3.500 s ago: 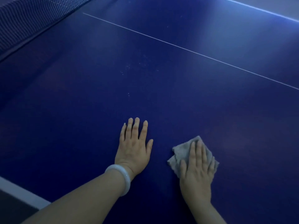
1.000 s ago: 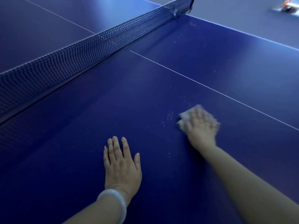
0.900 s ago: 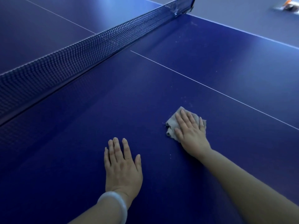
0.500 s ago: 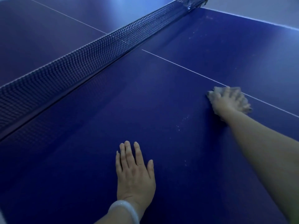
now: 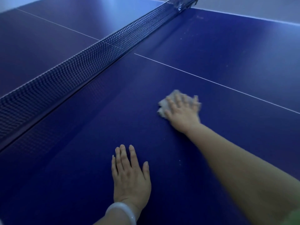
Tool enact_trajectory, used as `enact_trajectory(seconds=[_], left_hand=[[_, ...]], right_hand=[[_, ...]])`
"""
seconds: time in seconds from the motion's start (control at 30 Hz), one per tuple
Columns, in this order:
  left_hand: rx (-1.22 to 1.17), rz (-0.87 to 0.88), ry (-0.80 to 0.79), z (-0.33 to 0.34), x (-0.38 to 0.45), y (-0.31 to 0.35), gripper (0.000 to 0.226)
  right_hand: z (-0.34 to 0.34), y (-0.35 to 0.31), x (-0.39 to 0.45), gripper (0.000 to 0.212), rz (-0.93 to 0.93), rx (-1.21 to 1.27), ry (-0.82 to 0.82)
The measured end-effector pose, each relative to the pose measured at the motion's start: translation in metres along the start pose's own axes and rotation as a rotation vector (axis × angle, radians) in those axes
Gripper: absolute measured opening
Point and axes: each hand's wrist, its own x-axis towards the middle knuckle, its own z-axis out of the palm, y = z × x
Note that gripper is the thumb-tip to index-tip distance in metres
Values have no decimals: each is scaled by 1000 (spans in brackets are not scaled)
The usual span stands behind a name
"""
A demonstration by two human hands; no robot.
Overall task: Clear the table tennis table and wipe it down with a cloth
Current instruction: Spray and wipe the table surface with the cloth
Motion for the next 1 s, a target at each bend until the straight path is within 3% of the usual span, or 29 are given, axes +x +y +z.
enact_trajectory(seconds=[0.13,0.23,0.3,0.43,0.53,0.6,0.7,0.8,1.0], left_hand=[[-26,4,8,0,1,0,74],[-28,14,6,-2,-1,0,76],[-41,9,8,-3,-1,0,78],[-73,13,21,3,0,-2,75],[-104,9,34,7,2,-3,70],[-129,11,25,8,1,-3,71],[-171,33,32,7,1,-4,73],[-179,44,20,8,1,-6,73],[-241,47,-26,-1,1,-10,70]], right_hand=[[1,87,-49,61,517,109,-24],[8,55,-75,62,722,143,-6],[11,-1,-74,62,650,165,28],[18,-116,-65,62,199,174,20],[18,-117,-75,61,84,133,8],[20,-81,-96,61,177,103,20],[21,-14,-160,64,515,105,9],[23,-3,-231,61,767,173,10],[22,-32,-252,61,824,185,28]])
